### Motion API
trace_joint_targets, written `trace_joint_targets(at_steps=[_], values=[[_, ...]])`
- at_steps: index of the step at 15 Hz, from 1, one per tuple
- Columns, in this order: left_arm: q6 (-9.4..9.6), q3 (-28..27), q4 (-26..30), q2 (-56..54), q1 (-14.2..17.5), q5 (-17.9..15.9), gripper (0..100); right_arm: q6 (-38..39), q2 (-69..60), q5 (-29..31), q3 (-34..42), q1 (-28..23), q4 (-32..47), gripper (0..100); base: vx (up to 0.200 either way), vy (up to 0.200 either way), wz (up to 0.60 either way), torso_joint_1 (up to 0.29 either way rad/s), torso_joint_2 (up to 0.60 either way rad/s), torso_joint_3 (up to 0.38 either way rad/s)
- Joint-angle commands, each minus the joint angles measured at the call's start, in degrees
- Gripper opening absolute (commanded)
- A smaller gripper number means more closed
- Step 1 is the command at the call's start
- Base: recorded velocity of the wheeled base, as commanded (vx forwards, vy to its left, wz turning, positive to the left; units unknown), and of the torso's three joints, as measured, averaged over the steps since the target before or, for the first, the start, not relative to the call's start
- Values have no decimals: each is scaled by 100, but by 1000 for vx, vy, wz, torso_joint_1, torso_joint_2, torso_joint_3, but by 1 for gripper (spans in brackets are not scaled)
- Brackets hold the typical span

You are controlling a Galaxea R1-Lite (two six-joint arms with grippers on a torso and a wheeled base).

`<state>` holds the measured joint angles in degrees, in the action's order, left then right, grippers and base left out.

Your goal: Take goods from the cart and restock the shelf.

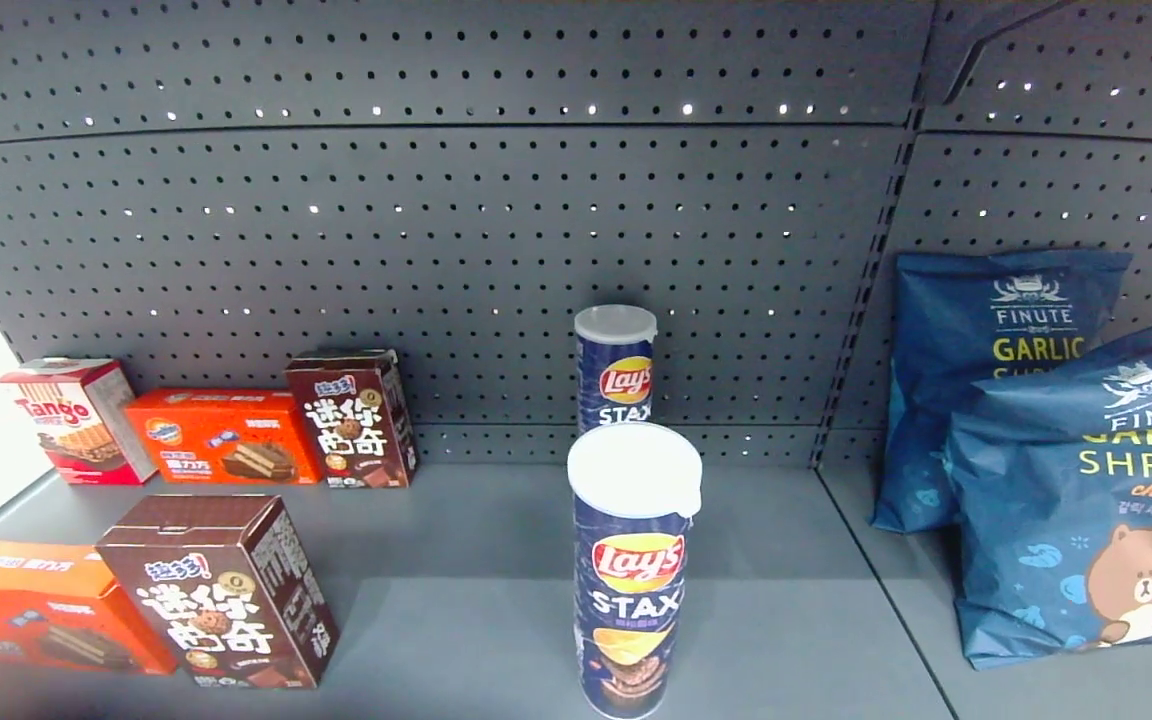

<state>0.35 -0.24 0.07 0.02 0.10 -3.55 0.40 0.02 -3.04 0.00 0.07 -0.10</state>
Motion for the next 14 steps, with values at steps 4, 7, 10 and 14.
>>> trace_joint_targets(at_steps=[4, 7, 10, 14], values=[[9, -2, 1, -2, -1, -6, 100, -5, -2, 5, 0, 1, 1, 100, 0, 0, 0, 0, 0, 0], [9, -2, 1, -2, -1, -6, 100, -5, -2, -4, 0, 1, 1, 100, 0, 0, 0, 0, 0, 0], [9, -2, 1, -2, -1, -6, 100, -5, -2, -4, 0, 1, 1, 100, 0, 0, 0, 0, 0, 0], [9, -2, 1, -2, -1, -6, 100, 4, -2, -4, 0, 1, 1, 100, 0, 0, 0, 0, 0, 0]])
